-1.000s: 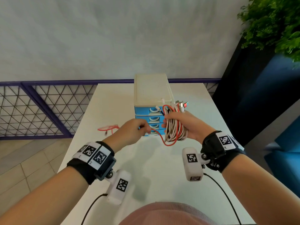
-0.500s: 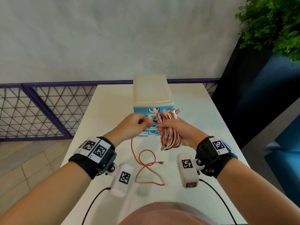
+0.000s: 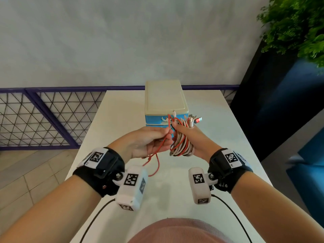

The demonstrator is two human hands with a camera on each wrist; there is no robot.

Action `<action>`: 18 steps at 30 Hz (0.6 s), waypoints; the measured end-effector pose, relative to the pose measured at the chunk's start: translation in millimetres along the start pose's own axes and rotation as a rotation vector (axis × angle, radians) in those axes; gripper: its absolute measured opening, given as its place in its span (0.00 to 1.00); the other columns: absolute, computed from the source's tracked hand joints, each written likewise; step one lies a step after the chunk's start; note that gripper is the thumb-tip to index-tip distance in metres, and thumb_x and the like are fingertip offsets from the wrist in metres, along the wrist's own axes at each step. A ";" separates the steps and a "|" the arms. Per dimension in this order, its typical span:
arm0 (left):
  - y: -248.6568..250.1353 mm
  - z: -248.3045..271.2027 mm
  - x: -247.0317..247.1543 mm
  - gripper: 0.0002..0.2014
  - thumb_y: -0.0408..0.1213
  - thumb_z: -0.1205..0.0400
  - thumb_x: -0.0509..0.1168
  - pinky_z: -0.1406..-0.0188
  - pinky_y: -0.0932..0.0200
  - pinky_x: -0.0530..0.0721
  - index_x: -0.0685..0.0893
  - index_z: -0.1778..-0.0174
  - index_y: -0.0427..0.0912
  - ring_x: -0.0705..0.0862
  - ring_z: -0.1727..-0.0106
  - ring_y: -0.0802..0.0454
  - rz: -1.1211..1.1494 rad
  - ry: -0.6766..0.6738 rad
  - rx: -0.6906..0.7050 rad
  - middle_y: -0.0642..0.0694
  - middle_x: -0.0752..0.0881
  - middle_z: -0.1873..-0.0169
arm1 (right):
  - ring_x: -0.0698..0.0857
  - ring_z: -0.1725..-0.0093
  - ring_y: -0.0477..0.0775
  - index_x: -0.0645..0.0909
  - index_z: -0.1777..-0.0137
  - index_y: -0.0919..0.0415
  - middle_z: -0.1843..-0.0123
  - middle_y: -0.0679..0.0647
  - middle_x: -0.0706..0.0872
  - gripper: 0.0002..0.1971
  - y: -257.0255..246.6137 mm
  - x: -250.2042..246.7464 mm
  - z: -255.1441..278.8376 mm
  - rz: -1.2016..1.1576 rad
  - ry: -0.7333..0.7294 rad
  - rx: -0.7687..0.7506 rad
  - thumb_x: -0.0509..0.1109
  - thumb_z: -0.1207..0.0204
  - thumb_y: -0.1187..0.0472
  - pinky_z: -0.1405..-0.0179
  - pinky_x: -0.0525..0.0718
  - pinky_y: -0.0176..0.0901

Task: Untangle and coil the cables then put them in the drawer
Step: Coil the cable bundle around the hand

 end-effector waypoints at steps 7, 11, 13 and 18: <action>-6.5 -8.1 16.1 0.07 0.36 0.19 0.67 0.71 0.64 0.89 0.84 0.61 0.37 0.86 0.76 0.58 -0.163 0.004 0.017 0.48 0.88 0.76 | 0.90 0.63 0.53 0.84 0.47 0.60 0.61 0.56 0.90 0.15 -5.2 15.2 5.8 -0.046 -0.140 0.006 0.70 0.23 0.48 0.62 0.89 0.46; -15.8 -16.2 4.6 0.13 0.45 0.16 0.62 0.78 0.65 0.73 0.78 0.66 0.45 0.71 0.79 0.58 -0.575 0.053 0.179 0.52 0.78 0.74 | 0.85 0.73 0.54 0.79 0.61 0.62 0.70 0.59 0.83 0.05 -3.4 8.7 -4.7 0.106 0.198 -0.042 0.69 0.29 0.71 0.68 0.85 0.46; -25.2 -18.8 -13.5 0.15 0.49 0.15 0.57 0.72 0.64 0.72 0.76 0.67 0.49 0.70 0.75 0.58 -0.785 0.040 0.292 0.53 0.75 0.73 | 0.85 0.74 0.54 0.78 0.61 0.63 0.69 0.60 0.83 0.04 -7.9 -2.1 -8.1 0.054 0.335 -0.043 0.67 0.29 0.71 0.70 0.85 0.45; -66.4 -18.0 -72.5 0.15 0.35 0.14 0.52 0.62 0.66 0.74 0.72 0.67 0.51 0.75 0.67 0.63 -1.212 0.027 0.231 0.54 0.75 0.69 | 0.85 0.75 0.53 0.77 0.63 0.63 0.69 0.58 0.85 0.02 -19.6 -32.1 -13.1 -0.012 0.489 -0.056 0.67 0.30 0.67 0.72 0.84 0.42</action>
Point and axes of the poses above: each hand's wrist, its own z-axis away from the middle knuckle, its own x-axis out of the palm, y = z × x, the point moved 1 cm from there along -z, towards the middle knuckle
